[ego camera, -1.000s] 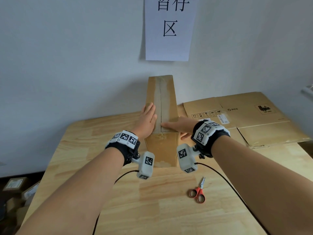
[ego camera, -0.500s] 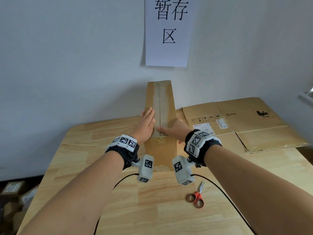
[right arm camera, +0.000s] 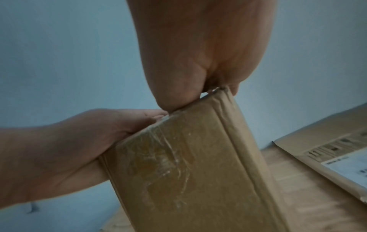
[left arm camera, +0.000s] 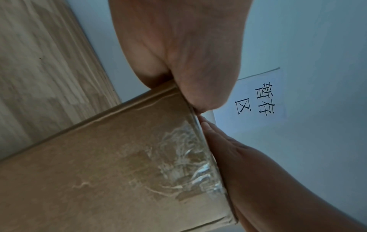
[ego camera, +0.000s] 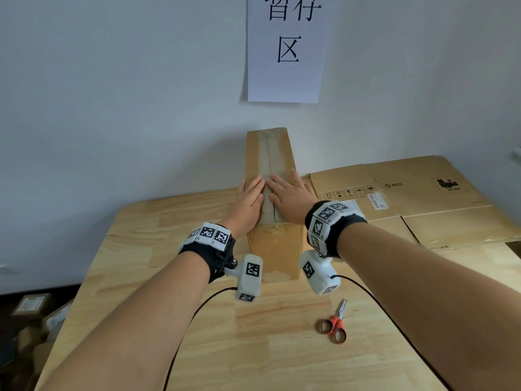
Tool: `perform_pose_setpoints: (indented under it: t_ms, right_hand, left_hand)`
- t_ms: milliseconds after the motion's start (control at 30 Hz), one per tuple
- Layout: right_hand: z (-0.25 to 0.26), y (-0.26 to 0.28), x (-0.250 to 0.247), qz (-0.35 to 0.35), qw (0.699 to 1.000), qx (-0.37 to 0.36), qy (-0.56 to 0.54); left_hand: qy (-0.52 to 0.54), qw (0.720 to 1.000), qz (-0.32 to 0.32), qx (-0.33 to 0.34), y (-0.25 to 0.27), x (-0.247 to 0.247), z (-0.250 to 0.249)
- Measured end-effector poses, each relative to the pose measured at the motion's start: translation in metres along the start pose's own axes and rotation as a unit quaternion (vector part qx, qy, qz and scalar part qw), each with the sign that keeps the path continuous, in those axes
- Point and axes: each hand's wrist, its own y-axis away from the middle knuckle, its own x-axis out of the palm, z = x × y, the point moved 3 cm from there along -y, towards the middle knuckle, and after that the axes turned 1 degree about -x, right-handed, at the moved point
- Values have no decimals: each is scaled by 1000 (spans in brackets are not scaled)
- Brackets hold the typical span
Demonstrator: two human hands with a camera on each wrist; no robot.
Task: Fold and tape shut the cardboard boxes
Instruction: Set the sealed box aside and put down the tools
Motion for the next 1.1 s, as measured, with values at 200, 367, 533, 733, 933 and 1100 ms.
perform_pose_setpoints:
  t_ms: [200,367,533,733,933,1100]
  right_hand:
    - [2,8,4,5,1000,-21,-2]
    - [6,22,6,25,999,-31,14]
    - [7,30,11,52,998,-27,11]
    - [-32,39,10,-8,999,-8,-45]
    - [-66,51,5,-97,986,51,-126]
    - [-79,51,2,-124,973,114,-157]
  left_hand:
    - [8,1000,-13,7,0,3,-1]
    - [20,1000,-11,7,2,3,0]
    - [188,982,-30,-13,10,2,-1]
    - [489,853,-96,-156,28,18,14]
    - [290,903,-20,-317,24,45,53]
    - [169,933,51,-313,14,65,66]
